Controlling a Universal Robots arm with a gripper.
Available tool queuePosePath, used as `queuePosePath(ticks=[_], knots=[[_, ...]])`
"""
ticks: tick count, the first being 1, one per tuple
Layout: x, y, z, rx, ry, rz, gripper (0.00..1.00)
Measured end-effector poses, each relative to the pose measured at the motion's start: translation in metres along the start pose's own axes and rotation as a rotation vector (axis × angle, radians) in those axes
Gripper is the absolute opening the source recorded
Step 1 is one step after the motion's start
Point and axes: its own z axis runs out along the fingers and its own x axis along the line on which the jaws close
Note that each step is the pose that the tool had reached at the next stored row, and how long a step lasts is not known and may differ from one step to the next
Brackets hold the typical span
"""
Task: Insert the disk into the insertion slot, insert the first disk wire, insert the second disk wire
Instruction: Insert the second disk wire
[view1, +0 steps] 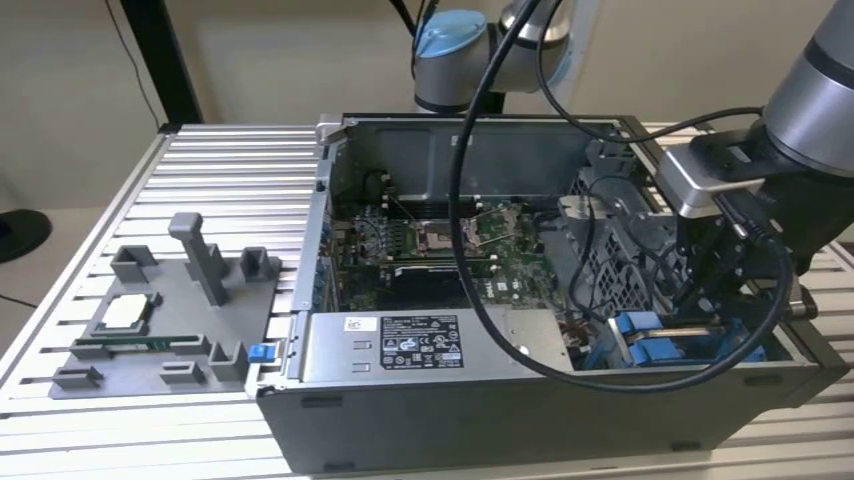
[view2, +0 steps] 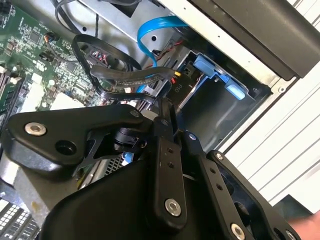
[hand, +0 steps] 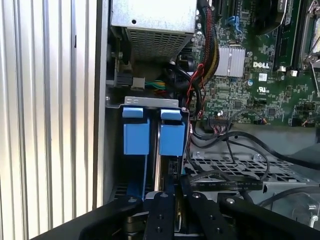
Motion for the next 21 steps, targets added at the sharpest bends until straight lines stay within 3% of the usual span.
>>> queuePosePath(ticks=[21], knots=[[0.0002, -0.0007, 0.0029, -0.0053, -0.0001, 0.003, 0.00]])
